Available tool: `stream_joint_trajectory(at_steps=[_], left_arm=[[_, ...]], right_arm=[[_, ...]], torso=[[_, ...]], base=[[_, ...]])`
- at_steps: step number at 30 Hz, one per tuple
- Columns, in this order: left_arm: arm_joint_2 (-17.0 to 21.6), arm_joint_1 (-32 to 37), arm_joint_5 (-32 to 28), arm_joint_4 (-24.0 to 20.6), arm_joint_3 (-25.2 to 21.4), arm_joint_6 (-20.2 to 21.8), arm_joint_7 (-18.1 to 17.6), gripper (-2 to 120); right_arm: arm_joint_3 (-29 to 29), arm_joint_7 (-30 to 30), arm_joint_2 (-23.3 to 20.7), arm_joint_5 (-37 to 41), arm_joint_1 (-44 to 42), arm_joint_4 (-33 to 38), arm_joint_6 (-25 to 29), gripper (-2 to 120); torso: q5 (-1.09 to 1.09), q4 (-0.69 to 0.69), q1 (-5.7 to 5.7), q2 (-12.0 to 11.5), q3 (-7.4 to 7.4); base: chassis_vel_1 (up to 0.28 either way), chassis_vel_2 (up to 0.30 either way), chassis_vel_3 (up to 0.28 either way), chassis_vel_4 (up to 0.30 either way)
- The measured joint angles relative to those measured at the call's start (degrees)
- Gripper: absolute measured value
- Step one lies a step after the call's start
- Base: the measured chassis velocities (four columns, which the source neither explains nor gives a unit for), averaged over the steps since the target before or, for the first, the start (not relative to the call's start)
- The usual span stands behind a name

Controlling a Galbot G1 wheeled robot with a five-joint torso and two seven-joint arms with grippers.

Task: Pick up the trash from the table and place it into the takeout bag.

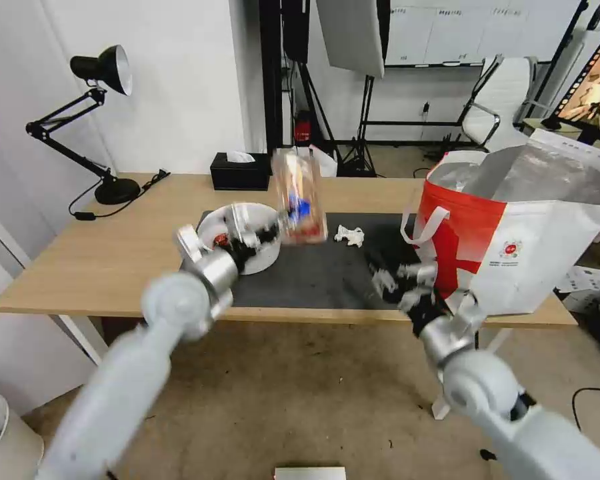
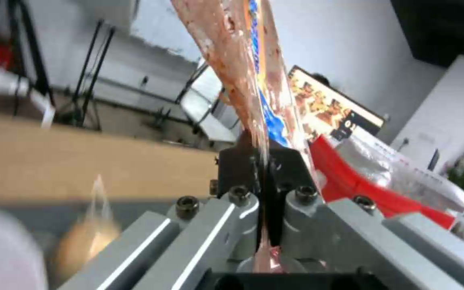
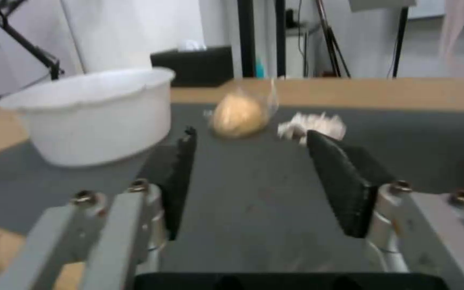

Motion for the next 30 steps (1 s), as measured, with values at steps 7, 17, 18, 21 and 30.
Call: stream_joint_trajectory(at_steps=[7,17,18,21,30], left_arm=[[-4.9,-22.4,-0.4,11.2,18.9,-4.3,-2.7,0],[-29.2,-39.8,11.2,37.3,31.7,-5.6,2.2,0],[-30.7,-40.2,12.9,38.7,32.1,-5.6,3.1,0],[-32.6,-41.4,18.4,41.6,34.7,-6.4,6.2,0],[-32.4,-40.6,33.4,42.5,41.4,-8.8,13.1,0]], right_arm=[[-1.6,0.6,2.6,-1.9,-0.8,0.1,-1.6,80],[-1.6,0.6,3.0,-3.3,-1.8,0.8,-2.4,100],[-1.6,0.5,3.0,-3.5,-2.0,0.9,-2.4,100],[-1.6,0.3,3.4,-3.9,-2.4,0.9,-2.4,100],[-1.5,0.1,4.5,-5.3,-4.3,1.2,-2.0,100]], torso=[[0.04,-0.02,0.01,0.0,0.01],[0.05,-0.06,0.02,0.0,0.01],[0.06,-0.07,0.02,0.0,0.00],[0.06,-0.07,0.01,0.0,0.00],[0.03,-0.03,0.01,0.0,0.00]], base=[[0.000,0.000,0.000,0.000],[0.000,0.000,0.000,0.000],[0.000,0.000,0.000,0.000],[0.000,0.000,0.000,0.000],[0.000,0.000,0.000,0.000]])
